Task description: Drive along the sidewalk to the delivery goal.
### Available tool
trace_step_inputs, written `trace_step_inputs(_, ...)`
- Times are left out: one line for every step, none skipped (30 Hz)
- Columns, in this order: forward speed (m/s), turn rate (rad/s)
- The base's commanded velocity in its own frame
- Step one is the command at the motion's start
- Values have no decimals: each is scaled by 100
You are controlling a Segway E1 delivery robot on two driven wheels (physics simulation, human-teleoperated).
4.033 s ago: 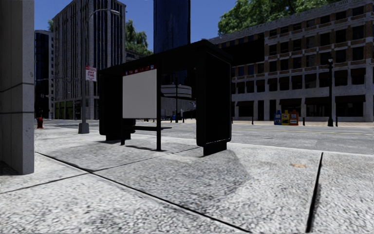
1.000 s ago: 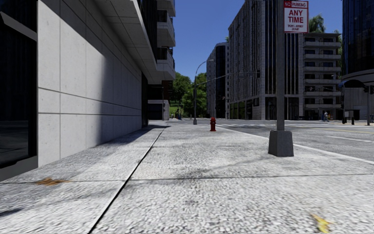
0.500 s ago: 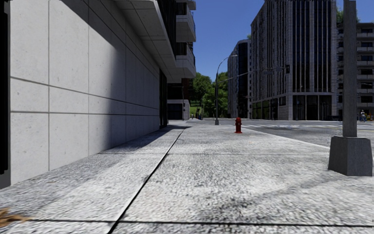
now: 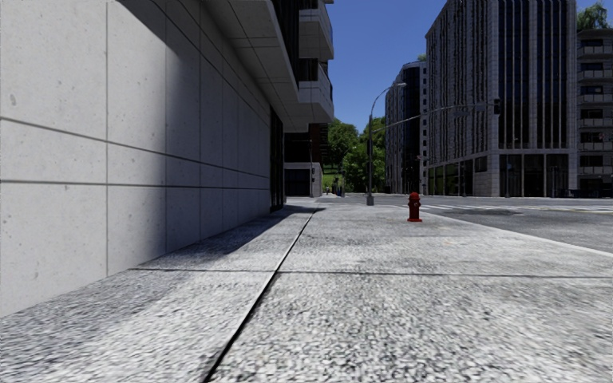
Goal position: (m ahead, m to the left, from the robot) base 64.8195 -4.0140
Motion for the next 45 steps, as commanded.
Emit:
trace_step_inputs(200, 0)
trace_step_inputs(200, 0)
trace_step_inputs(200, 0)
trace_step_inputs(200, 0)
trace_step_inputs(200, 0)
trace_step_inputs(200, 0)
trace_step_inputs(200, 0)
trace_step_inputs(200, 0)
trace_step_inputs(200, 0)
trace_step_inputs(200, 0)
trace_step_inputs(200, 0)
trace_step_inputs(200, 0)
trace_step_inputs(200, 0)
trace_step_inputs(200, 0)
trace_step_inputs(200, 0)
trace_step_inputs(200, 0)
trace_step_inputs(200, 0)
trace_step_inputs(200, 0)
trace_step_inputs(200, 0)
trace_step_inputs(200, 0)
trace_step_inputs(200, 0)
trace_step_inputs(200, 0)
trace_step_inputs(200, 0)
trace_step_inputs(200, 0)
trace_step_inputs(200, 0)
trace_step_inputs(200, 0)
trace_step_inputs(200, 0)
trace_step_inputs(200, 0)
trace_step_inputs(200, 0)
trace_step_inputs(200, 0)
trace_step_inputs(200, 0)
trace_step_inputs(200, 0)
trace_step_inputs(200, 0)
trace_step_inputs(200, 0)
trace_step_inputs(200, 0)
trace_step_inputs(200, 0)
trace_step_inputs(200, 0)
trace_step_inputs(200, 0)
trace_step_inputs(200, 0)
trace_step_inputs(200, 0)
trace_step_inputs(200, 0)
trace_step_inputs(200, 0)
trace_step_inputs(200, 0)
trace_step_inputs(200, 0)
trace_step_inputs(200, 0)
